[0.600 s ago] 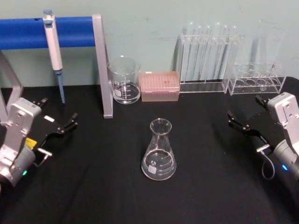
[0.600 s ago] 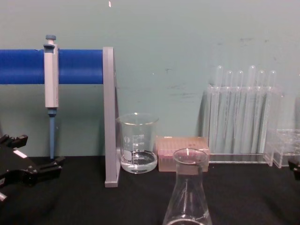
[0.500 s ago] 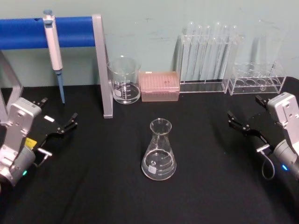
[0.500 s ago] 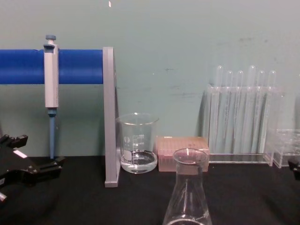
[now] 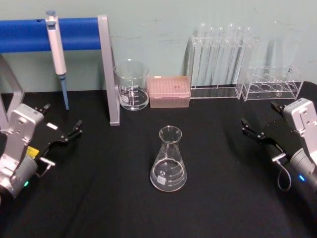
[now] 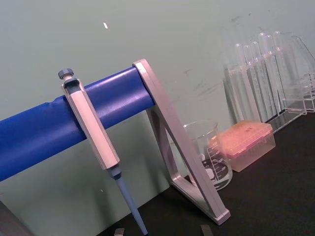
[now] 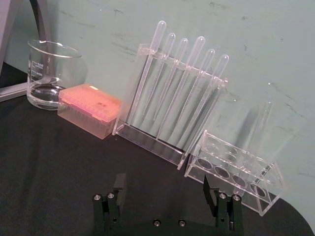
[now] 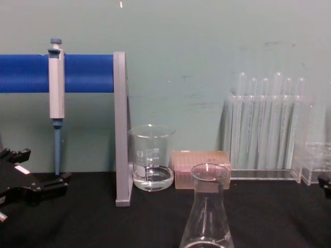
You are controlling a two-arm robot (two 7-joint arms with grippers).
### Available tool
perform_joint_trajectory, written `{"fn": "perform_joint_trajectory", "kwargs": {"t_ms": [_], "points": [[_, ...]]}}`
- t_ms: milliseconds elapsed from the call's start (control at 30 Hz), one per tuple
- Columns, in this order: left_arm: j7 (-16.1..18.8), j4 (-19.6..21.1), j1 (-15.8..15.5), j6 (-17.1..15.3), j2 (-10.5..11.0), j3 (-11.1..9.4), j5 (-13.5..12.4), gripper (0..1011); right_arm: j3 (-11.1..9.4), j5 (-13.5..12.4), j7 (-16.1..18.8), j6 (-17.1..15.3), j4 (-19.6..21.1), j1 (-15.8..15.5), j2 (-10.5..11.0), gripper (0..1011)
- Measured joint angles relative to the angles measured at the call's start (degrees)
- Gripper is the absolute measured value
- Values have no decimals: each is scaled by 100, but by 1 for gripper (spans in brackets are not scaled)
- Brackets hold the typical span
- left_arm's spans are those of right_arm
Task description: Grasp the erlenmeyer flask with one hand, shake it three times, then place it back.
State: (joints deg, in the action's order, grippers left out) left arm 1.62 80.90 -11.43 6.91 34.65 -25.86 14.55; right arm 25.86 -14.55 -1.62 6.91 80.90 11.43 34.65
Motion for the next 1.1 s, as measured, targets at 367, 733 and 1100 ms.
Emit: {"fn": "perform_joint_trajectory", "kwargs": {"t_ms": [367, 733, 1100], "points": [[0, 0, 0, 0, 0, 0, 0, 1001, -292, -437, 374, 129, -66, -74, -70, 1000], [0, 0, 0, 0, 0, 0, 0, 1001, -725, -1099, 1080, 197, 67, -379, 71, 1000], [0, 0, 0, 0, 0, 0, 0, 1001, -1014, -1410, 1833, 229, 651, -913, 537, 1000]]}}
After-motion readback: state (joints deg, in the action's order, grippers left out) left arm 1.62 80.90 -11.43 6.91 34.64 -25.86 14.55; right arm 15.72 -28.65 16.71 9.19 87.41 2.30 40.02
